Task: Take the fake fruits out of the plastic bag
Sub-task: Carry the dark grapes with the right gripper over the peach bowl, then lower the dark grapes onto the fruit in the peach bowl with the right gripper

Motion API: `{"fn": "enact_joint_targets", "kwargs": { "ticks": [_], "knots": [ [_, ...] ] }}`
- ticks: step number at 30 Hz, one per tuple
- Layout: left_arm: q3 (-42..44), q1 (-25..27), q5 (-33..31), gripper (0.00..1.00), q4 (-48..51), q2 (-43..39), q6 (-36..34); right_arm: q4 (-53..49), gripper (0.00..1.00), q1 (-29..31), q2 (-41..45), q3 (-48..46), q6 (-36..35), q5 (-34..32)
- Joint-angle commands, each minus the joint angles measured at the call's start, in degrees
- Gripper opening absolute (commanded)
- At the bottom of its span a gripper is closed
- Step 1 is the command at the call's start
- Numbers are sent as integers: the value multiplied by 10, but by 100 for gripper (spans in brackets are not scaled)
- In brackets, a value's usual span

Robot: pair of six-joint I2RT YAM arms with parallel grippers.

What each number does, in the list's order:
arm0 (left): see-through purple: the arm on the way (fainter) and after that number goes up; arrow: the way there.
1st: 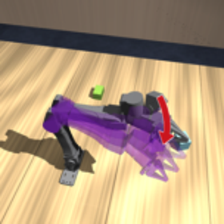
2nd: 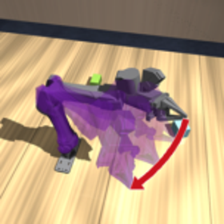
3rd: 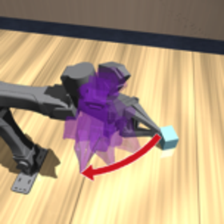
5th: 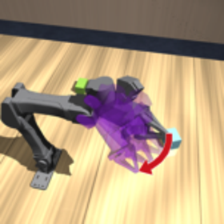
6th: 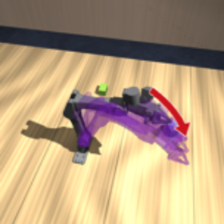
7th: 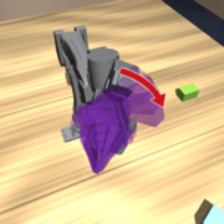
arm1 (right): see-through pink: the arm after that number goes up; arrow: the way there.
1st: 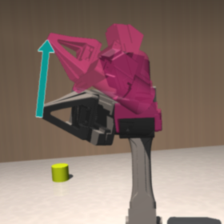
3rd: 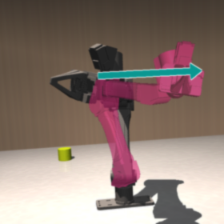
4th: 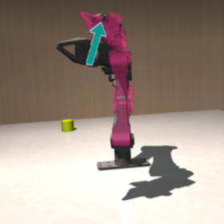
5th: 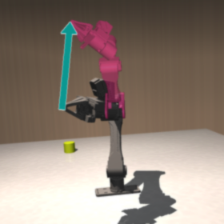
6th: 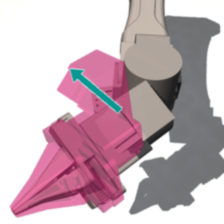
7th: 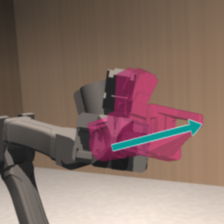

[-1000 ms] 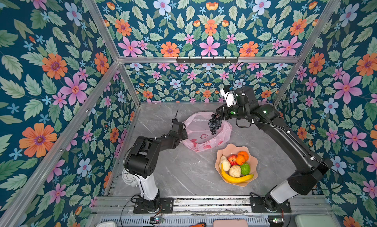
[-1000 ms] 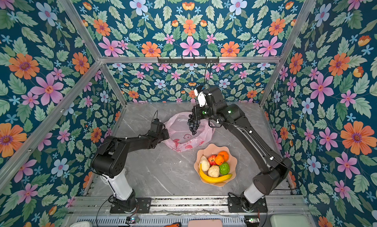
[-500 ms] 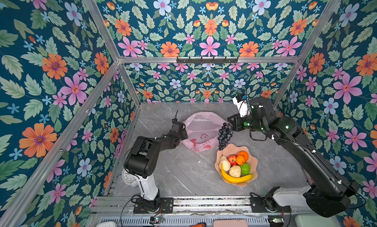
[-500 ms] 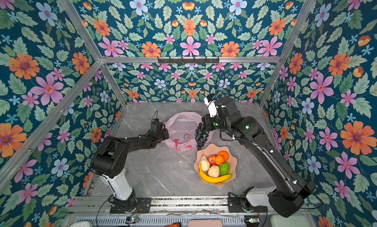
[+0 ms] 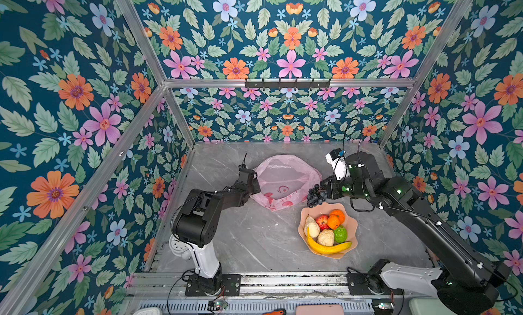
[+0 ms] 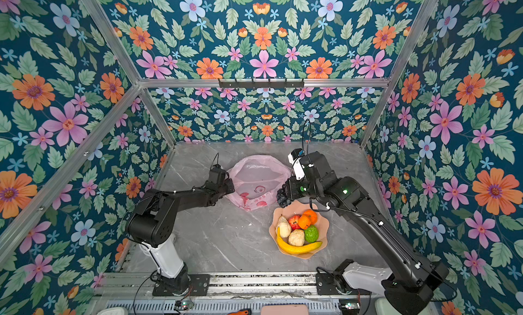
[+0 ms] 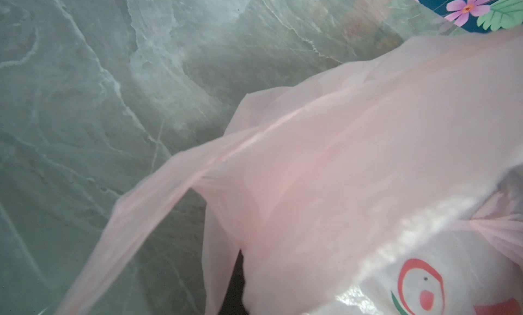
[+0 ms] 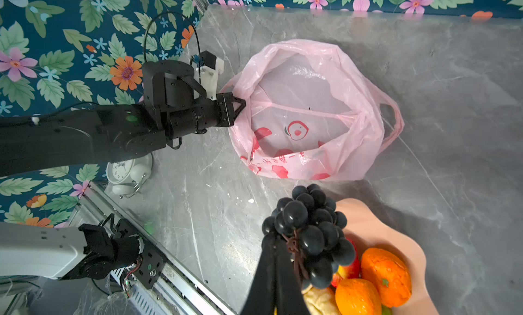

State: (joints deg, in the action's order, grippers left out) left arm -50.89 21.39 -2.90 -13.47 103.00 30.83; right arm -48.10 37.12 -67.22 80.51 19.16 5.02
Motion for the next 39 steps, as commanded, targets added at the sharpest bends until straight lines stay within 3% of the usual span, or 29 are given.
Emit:
{"fn": "enact_joint_targets", "kwargs": {
  "ticks": [1,24,39],
  "knots": [
    [-2,0,-5,0,-5,0,-9,9,0,5,8,-8,10,4],
    [-3,0,-8,0,-2,-2,-11,37,0,29,0,-68,41,27],
    [-5,0,-8,0,-1,-1,-12,12,0,21,-2,-95,45,-80]
  ]
}}
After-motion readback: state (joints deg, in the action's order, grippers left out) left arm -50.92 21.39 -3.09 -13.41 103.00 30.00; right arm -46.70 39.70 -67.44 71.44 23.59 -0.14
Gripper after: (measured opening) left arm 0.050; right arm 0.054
